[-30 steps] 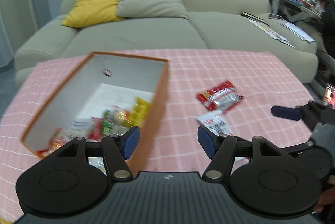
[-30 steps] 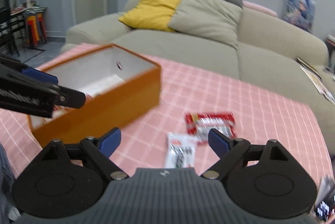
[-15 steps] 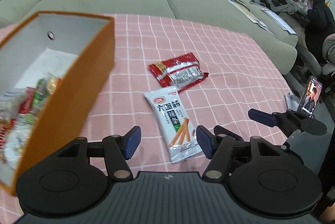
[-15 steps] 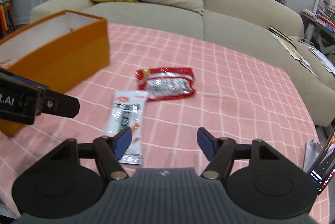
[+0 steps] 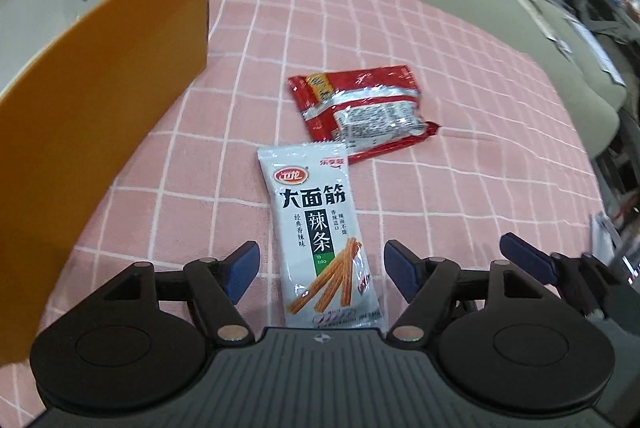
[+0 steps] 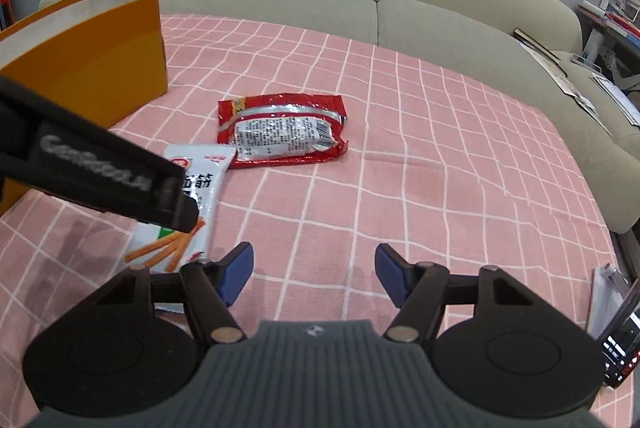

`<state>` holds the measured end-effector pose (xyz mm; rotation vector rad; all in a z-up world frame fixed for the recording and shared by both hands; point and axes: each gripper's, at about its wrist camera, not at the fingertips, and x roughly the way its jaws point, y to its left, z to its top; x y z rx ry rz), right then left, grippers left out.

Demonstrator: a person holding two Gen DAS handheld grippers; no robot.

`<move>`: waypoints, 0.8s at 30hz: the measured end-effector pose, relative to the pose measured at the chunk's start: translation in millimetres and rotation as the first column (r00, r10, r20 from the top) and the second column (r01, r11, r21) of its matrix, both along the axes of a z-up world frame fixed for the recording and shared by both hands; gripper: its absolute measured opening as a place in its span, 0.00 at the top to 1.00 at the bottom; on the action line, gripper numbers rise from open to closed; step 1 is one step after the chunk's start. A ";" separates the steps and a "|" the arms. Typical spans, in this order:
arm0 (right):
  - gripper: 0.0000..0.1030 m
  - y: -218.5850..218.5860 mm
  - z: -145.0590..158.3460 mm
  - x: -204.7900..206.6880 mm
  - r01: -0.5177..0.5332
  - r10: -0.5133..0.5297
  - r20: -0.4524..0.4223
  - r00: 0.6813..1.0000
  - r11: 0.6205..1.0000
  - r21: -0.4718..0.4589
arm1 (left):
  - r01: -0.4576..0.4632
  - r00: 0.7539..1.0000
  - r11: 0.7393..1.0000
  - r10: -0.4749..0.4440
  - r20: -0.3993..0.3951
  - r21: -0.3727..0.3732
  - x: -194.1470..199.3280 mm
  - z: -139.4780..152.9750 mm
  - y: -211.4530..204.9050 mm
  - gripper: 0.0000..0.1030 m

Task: Organize snacks
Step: 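Withdraw both tools from the box toward the white and red bags, then grasp the white spicy-stick bag with left tool while right tool grasps the red bag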

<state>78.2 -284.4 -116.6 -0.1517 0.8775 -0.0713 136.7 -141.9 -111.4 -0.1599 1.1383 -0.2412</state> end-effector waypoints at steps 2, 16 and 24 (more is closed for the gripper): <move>0.37 -0.7 -2.2 2.4 -0.009 0.009 0.001 1.000 1.000 0.007 | -0.023 1.000 1.000 0.023 -0.019 0.004 2.2 -4.7 -4.8 0.19; 0.36 -7.5 -13.1 16.3 -0.097 0.097 -0.004 0.995 0.995 -0.003 | 0.068 0.998 0.989 -0.070 0.007 0.133 13.5 -13.3 -20.8 0.43; 0.29 -23.5 -11.5 40.0 -0.169 0.169 0.017 0.985 0.986 -0.009 | 0.060 0.997 0.986 -0.067 0.043 0.158 24.9 -2.7 1.7 0.45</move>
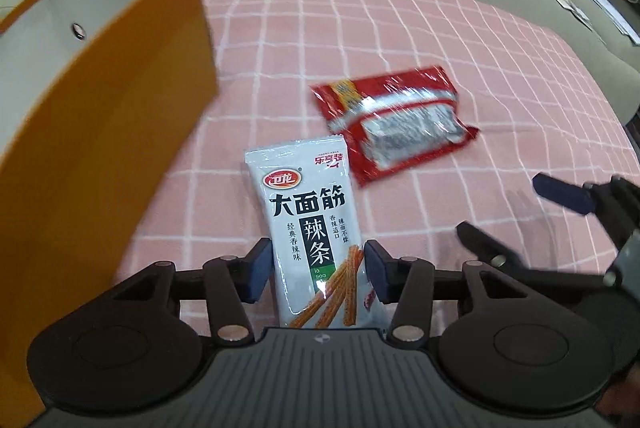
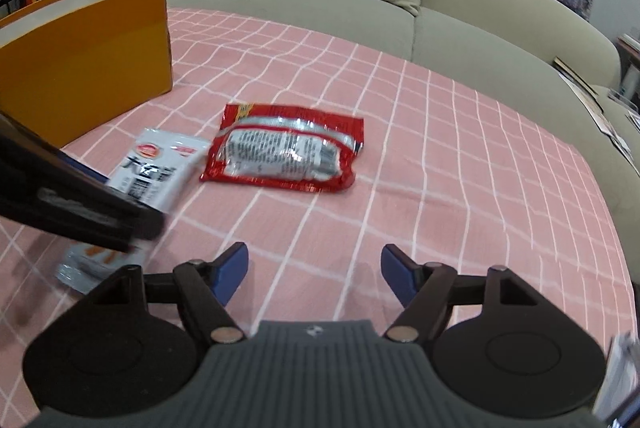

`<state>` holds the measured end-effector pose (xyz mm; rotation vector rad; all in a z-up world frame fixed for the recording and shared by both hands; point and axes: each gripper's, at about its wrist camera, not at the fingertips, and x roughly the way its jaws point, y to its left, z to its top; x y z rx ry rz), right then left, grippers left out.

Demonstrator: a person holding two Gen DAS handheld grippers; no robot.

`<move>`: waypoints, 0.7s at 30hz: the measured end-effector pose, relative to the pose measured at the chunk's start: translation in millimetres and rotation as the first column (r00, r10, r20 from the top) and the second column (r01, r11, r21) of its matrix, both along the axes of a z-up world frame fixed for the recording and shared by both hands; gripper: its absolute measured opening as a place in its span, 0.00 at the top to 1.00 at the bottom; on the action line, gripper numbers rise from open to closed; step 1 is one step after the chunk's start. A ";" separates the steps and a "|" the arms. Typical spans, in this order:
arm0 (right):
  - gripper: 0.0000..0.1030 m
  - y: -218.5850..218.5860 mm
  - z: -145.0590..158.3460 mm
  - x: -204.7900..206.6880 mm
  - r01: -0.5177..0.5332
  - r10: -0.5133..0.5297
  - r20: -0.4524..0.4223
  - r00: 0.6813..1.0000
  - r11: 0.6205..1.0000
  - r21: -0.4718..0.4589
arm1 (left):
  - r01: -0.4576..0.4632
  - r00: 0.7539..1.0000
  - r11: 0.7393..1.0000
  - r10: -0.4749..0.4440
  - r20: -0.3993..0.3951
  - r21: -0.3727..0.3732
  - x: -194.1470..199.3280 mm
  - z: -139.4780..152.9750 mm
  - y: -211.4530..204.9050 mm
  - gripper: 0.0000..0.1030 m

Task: Organize snacks
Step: 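Grasp the white spicy-stick bag with left tool while right tool grasps the red bag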

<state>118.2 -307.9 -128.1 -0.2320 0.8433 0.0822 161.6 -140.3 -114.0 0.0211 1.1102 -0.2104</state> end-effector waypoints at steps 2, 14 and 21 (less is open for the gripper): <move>0.23 -1.8 0.7 11.3 -0.044 0.044 0.011 0.999 0.999 -0.011 | -0.010 1.000 1.000 0.010 0.009 0.004 4.3 3.0 7.4 0.45; 0.04 22.8 -9.0 85.4 -0.430 0.435 -0.004 0.900 0.890 -0.153 | -0.015 1.000 1.000 0.015 -0.023 -0.003 10.7 -1.0 20.7 0.45; 0.04 25.2 -15.9 114.6 -0.445 0.445 -0.007 0.895 0.893 -0.065 | -0.015 0.999 1.000 0.015 -0.045 -0.010 15.3 -6.4 25.9 0.45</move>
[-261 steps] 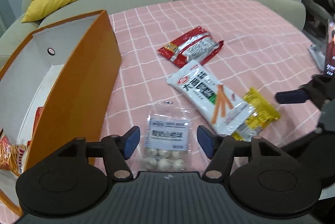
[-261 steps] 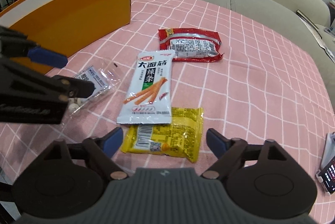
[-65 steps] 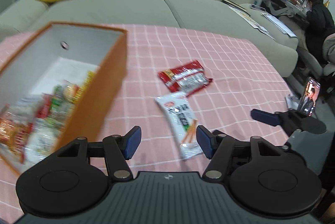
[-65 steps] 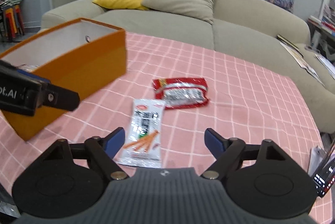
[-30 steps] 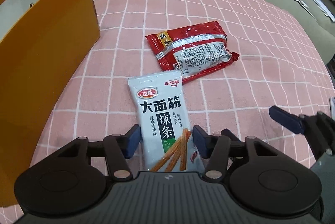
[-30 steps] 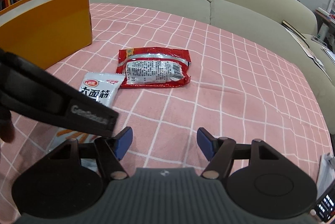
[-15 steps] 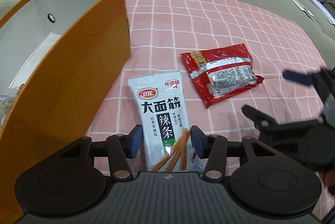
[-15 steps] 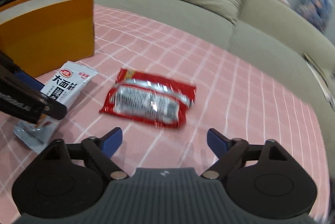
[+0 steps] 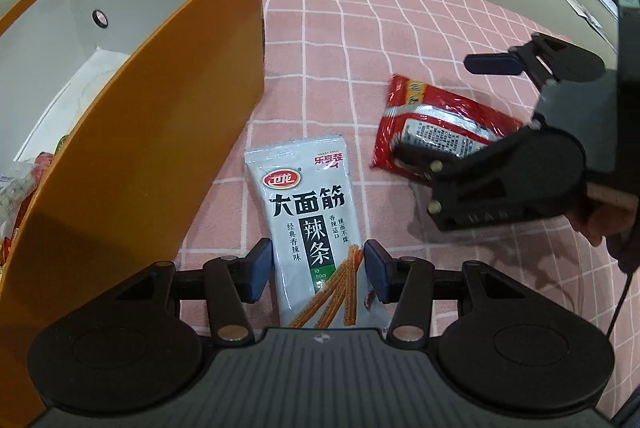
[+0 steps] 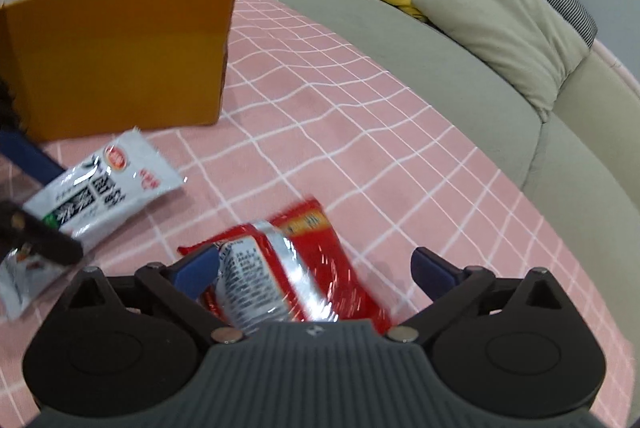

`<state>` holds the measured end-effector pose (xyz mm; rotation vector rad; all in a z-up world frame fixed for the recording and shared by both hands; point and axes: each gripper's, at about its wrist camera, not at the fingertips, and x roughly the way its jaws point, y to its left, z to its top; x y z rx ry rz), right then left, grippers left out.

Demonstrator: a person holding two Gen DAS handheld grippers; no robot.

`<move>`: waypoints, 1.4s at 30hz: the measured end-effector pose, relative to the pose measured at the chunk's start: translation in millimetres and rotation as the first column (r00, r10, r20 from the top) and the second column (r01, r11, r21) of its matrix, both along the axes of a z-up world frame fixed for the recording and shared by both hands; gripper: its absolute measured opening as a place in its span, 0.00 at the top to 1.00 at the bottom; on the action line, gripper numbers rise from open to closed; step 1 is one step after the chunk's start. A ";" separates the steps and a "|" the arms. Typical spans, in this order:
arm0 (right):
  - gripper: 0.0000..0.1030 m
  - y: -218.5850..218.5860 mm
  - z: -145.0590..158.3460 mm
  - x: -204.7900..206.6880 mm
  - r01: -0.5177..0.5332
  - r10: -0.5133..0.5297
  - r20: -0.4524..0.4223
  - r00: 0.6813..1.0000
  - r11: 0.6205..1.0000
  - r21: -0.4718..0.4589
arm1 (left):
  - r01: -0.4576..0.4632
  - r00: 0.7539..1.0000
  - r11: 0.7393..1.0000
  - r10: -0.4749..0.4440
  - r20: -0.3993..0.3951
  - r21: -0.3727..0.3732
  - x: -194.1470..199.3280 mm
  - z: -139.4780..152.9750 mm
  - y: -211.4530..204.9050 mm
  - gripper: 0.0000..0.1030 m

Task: Organize snacks
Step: 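Grasp the white spicy-stick bag with left tool while right tool grasps the red bag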

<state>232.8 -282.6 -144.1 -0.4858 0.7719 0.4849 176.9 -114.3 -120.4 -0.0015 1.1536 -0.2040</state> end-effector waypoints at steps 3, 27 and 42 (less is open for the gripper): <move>0.04 -1.5 -3.4 6.1 0.035 -0.032 -0.051 0.998 0.998 0.053 | -0.003 1.000 1.000 0.003 -0.006 -0.006 0.4 -0.5 2.9 0.45; 0.36 8.0 17.1 -133.4 0.690 -0.646 -0.260 0.718 0.711 0.138 | 0.003 0.999 0.999 -0.005 -0.033 -0.044 -52.4 -0.4 31.6 0.45; 0.19 23.2 31.7 -194.9 0.590 -0.524 -0.309 0.794 0.787 0.181 | 0.116 0.990 0.992 -0.119 -0.075 -0.054 -76.1 -4.7 39.3 0.32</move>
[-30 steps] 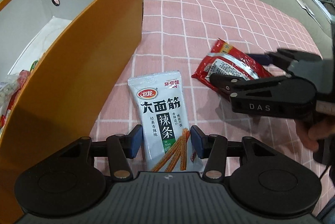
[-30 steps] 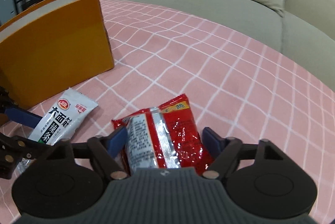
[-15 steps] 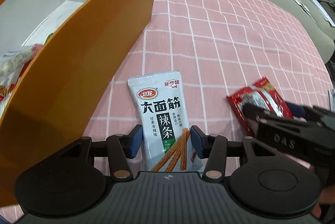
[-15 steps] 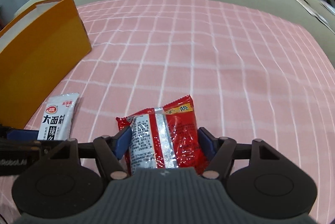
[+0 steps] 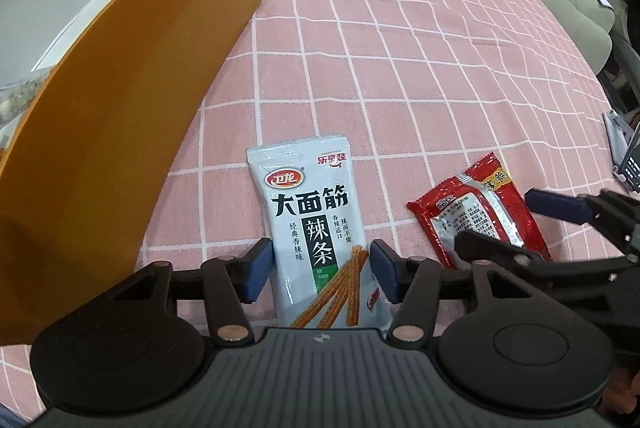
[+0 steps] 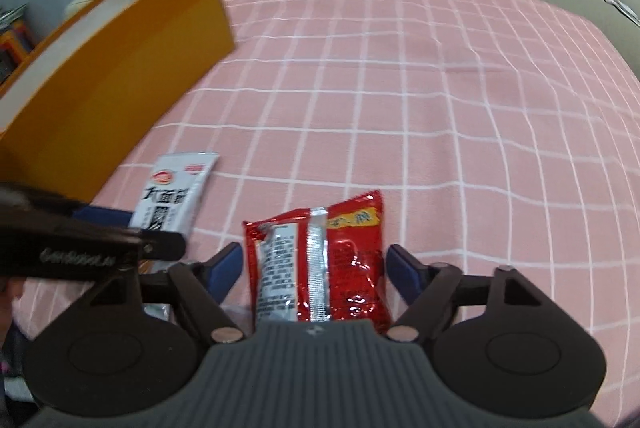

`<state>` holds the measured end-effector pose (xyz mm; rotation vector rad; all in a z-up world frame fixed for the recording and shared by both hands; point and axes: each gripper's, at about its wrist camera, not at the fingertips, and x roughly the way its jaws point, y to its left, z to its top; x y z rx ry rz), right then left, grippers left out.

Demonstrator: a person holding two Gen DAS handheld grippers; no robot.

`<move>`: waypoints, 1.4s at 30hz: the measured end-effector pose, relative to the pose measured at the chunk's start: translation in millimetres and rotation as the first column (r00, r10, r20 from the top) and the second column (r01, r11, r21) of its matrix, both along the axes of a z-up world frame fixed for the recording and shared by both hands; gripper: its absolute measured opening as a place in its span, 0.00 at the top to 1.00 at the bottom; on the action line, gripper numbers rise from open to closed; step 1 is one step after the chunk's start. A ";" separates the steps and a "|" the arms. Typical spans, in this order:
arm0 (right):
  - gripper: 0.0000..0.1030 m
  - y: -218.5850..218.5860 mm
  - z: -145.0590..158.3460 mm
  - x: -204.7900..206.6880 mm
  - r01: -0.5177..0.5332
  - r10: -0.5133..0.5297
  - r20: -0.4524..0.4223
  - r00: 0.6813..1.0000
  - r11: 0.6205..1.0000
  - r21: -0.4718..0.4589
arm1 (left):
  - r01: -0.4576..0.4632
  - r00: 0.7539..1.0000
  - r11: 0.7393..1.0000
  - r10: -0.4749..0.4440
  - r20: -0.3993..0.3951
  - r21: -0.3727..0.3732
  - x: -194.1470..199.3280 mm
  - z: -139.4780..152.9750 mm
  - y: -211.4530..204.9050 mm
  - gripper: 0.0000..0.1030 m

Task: Organize snacks
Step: 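Grasp the white spicy-stick bag with left tool while right tool grasps the red bag, then lift both bags and carry them over the orange box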

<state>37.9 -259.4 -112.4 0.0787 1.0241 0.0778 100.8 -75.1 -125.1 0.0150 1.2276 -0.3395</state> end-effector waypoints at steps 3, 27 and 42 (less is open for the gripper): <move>0.16 -0.6 4.9 -8.5 -0.054 0.055 0.022 0.998 0.998 -0.033 | -0.053 0.998 0.998 0.054 -0.036 0.029 1.0 0.1 -1.5 0.24; 0.35 12.6 -9.3 -5.8 0.050 -0.051 -0.068 0.996 0.999 -0.021 | -0.100 0.995 0.992 0.098 0.037 0.077 -13.0 2.3 -13.7 0.46; 0.36 17.9 2.8 -7.8 0.049 -0.049 -0.075 0.996 0.999 -0.009 | -0.031 0.998 1.000 0.031 0.045 -0.003 -29.6 23.1 -5.3 0.48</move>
